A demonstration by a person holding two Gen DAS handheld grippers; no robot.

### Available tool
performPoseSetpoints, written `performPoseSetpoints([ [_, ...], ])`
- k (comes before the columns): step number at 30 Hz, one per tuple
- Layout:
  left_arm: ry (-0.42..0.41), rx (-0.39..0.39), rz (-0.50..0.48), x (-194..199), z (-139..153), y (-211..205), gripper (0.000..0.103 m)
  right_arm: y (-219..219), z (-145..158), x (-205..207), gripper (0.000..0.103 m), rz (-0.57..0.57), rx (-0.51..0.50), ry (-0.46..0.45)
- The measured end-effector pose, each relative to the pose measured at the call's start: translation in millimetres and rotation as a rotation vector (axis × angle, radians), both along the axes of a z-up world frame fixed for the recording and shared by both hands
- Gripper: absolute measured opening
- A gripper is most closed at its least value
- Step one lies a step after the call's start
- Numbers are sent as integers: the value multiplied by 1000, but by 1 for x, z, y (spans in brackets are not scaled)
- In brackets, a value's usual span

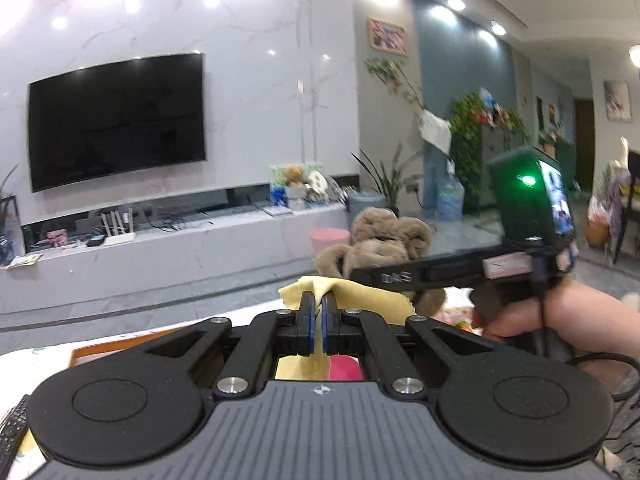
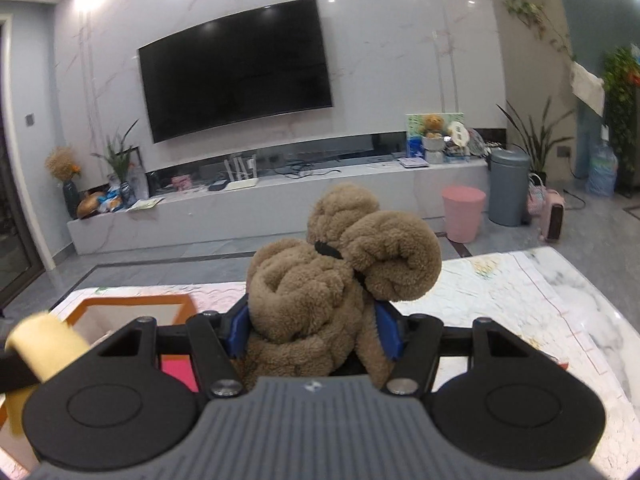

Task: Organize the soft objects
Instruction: 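Carry the yellow cloth and brown bear over the orange box with both tools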

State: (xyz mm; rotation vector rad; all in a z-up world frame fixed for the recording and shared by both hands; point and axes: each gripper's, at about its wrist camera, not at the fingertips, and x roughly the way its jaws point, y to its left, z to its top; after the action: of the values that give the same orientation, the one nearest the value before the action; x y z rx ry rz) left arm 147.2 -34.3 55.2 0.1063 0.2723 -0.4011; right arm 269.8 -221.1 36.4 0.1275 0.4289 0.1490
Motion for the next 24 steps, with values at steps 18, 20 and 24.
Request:
performPoseSetpoints([
  [18,19,-163,331,41,-7,123,3,134,16,1,62,132,9,-17],
  [20,82,-188,340,54,-17,131,3,148,14,4,62,165,-6,-16],
  [24,219,-254,345,66,-37,151,3,172,9,8,62,208,-52,1],
])
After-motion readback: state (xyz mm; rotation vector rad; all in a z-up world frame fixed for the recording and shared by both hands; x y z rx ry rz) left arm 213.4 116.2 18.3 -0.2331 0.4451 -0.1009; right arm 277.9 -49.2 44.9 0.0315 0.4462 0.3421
